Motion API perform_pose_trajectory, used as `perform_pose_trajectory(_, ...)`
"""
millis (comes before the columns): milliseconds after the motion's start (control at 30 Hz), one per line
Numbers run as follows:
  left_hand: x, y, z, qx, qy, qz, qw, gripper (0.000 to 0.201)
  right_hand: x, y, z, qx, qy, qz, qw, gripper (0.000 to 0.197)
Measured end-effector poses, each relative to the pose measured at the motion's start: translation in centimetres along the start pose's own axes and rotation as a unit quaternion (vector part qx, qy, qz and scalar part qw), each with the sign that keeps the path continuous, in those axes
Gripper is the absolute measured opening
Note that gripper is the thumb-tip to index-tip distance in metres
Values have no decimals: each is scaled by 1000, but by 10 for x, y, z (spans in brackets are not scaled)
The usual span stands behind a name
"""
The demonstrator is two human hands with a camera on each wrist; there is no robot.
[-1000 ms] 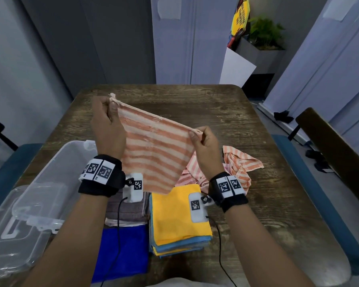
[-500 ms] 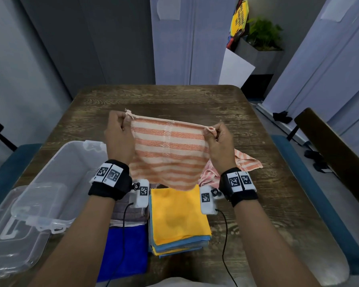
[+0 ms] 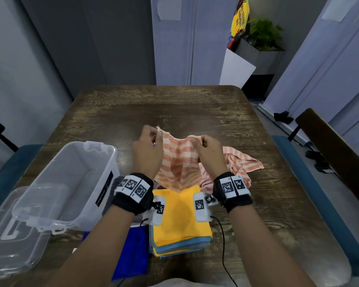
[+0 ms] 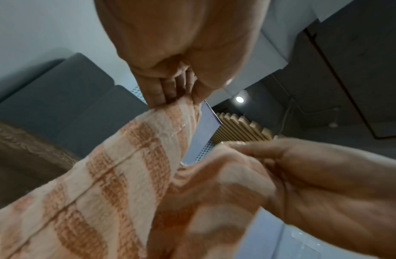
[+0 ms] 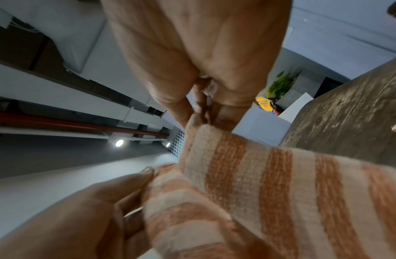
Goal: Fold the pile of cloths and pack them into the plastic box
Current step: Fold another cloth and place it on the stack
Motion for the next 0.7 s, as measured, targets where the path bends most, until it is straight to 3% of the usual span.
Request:
perform_pose_trajectory(167,-5,21,-22,59,39,-33,997,9,14,4,-15,56,-83,-2,995,32)
perform_pose_trajectory(300,-5,24,-26,45,60,-38,996,12,23,13,-14,90,-154,-10,984,34)
perform_pose_trajectory(433,-1,20,-27,25,62,-26,997,11,21,17,-14,98,-157,-7,983,37)
perform_pose_trajectory(700,-6,25,-27,42,53,-38,997,16,22,20,-12,110,-220,-35,969,45)
Point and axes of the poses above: each hand's wrist, its own y-axis away from the middle knuckle, its own z-axis out of the back of the hand, x = y × z, the point moved 3 cm from there along -y, towards the middle knuckle, and after that the axes turned 11 degrees about z, right-handed, at the moved point
